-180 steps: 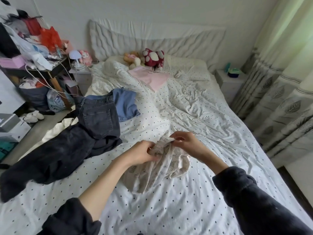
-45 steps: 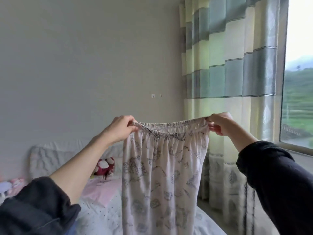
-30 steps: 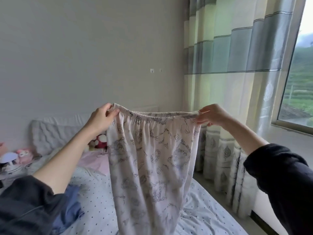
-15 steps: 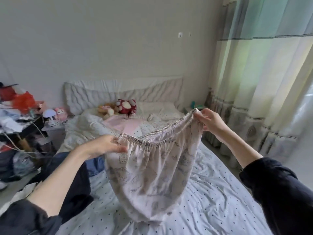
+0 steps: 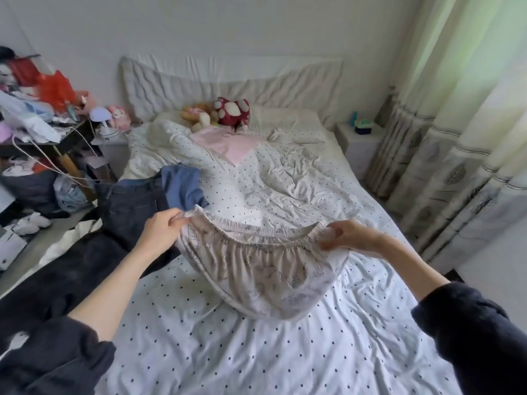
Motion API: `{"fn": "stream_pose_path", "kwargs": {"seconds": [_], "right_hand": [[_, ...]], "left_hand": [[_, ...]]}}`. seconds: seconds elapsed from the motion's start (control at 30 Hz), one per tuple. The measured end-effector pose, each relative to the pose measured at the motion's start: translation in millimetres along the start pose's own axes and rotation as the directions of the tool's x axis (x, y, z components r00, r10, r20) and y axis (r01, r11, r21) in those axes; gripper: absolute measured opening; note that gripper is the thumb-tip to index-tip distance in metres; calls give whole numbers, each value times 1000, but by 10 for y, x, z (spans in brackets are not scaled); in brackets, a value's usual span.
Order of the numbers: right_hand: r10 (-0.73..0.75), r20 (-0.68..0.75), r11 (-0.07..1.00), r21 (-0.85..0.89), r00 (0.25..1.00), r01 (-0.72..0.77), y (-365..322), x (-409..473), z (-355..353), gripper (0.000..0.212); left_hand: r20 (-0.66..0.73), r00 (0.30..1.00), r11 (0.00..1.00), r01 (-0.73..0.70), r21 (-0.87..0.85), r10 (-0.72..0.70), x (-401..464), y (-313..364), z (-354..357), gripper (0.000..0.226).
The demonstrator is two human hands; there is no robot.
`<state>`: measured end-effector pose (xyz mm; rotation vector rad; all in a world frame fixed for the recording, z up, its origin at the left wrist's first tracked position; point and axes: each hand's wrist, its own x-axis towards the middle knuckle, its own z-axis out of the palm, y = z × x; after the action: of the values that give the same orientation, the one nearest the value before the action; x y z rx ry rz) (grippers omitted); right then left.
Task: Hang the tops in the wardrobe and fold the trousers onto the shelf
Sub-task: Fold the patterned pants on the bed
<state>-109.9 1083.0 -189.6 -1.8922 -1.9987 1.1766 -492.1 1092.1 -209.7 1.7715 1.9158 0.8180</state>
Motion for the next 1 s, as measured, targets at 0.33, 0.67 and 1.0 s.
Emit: {"fn": "stream_pose_path", "kwargs": {"seconds": [0.33, 0.67, 1.0], "right_hand": [[45, -454, 948, 299, 890, 105, -472, 110, -443, 13], [3, -634, 906, 329, 773, 267, -894, 58, -682, 28], [-3, -407, 733, 620, 913, 279, -1101, -67, -376, 21]], "left_hand": [[-106, 989, 934, 56, -353, -99, 367, 298, -316, 29], [800, 599, 988, 133, -73, -21, 164, 891, -361, 72], [433, 851, 953, -233, -194, 296, -221, 1650, 597, 66]]}}
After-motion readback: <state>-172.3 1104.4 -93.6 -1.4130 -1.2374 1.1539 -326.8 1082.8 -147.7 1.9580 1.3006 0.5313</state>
